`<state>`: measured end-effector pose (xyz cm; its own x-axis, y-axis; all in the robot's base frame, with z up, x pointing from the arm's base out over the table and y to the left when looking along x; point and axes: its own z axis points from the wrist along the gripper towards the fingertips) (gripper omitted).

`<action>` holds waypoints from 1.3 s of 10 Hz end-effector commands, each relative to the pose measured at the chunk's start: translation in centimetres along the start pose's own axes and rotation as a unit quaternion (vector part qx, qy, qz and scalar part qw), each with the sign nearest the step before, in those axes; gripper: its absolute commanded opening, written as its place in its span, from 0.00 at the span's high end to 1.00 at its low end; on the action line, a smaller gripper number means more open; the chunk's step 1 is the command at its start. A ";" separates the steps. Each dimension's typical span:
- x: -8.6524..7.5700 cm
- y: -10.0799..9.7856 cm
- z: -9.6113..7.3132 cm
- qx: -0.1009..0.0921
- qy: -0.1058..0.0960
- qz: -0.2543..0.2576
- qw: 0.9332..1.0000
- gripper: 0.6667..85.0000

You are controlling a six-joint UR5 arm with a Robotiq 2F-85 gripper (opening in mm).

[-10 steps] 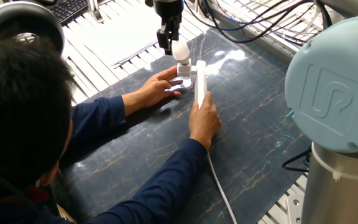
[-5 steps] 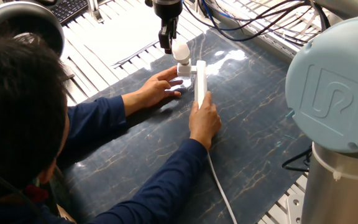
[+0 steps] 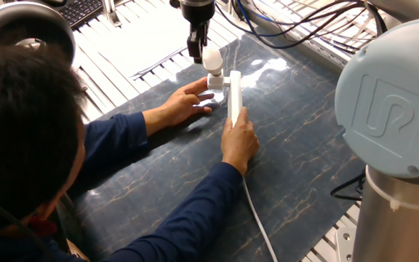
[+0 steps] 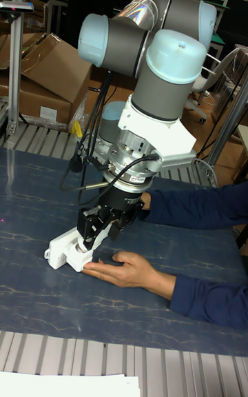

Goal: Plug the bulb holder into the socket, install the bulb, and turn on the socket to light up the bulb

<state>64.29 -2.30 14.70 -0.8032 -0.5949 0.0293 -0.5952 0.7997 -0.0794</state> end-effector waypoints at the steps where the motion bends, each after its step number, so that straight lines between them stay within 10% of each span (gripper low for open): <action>1: 0.7 0.6 -0.1 -0.011 0.003 0.019 1.000 0.34; 9: 2.3 -0.4 0.4 0.007 0.006 0.025 1.000 0.38; 13: 1.9 -0.1 0.5 0.017 0.007 0.036 0.999 0.72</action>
<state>62.76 -3.94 14.32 -0.8352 -0.5483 0.0427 -0.5495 0.8286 -0.1076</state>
